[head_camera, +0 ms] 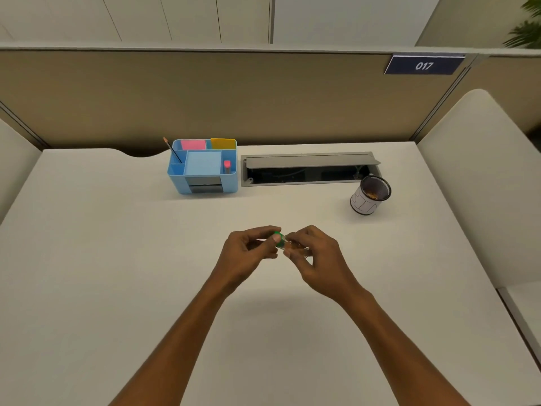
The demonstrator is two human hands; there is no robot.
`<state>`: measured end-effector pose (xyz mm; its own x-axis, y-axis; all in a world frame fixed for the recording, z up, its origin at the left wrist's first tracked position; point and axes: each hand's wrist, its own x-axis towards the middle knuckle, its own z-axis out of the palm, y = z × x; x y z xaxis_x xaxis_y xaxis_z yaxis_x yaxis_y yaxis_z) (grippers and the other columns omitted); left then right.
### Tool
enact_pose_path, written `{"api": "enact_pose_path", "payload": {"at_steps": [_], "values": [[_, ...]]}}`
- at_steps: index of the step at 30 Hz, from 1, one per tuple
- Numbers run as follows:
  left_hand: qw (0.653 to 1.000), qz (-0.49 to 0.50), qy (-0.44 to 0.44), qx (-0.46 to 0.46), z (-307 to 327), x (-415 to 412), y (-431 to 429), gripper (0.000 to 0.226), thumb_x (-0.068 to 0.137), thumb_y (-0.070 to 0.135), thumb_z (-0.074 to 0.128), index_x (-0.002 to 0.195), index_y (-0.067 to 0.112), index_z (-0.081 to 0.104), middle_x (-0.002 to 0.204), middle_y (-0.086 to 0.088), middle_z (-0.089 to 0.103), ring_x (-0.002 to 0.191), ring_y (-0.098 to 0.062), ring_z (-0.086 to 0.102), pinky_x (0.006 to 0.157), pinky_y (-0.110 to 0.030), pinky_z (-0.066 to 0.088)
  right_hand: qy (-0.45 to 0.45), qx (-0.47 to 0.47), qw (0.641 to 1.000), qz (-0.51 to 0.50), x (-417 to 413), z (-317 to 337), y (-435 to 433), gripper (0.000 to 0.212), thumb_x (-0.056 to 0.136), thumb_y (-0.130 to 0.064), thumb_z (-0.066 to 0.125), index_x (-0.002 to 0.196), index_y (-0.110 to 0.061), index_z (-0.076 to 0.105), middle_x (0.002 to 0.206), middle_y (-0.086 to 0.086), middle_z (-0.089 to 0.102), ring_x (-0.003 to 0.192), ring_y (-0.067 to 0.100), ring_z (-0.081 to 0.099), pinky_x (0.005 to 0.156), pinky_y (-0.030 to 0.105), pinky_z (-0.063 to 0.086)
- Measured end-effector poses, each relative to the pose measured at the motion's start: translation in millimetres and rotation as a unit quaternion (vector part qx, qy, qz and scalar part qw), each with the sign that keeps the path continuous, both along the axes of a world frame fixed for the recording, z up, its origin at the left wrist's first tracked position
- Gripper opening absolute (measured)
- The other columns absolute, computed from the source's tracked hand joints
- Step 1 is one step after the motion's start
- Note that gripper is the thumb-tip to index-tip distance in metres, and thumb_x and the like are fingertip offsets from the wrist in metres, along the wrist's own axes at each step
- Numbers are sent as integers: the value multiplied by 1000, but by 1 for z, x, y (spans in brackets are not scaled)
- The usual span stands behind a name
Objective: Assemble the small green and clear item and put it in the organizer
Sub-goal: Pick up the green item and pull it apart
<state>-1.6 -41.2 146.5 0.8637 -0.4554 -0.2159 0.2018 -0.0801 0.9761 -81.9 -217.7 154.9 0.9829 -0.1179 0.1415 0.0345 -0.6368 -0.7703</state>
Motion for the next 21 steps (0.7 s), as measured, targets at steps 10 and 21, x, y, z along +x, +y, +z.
{"api": "enact_pose_path", "payload": {"at_steps": [10,21], "values": [[994,-16,46,-102,27,-29,6,28,81,30,83,106,16,83,102,-11,83,100,-29,79,89,-35,63,14,-47,997,65,-16,36,-3,40,97,-31,68,135,-22,58,110,-3,74,94,8,69,78,18,58],[990,-50,101,-90,41,-47,10,23,91,27,78,103,8,83,102,-21,80,100,-32,77,86,-32,62,12,-94,990,101,-37,38,14,11,105,-21,51,113,-23,58,94,-8,61,84,12,56,74,29,49]]}}
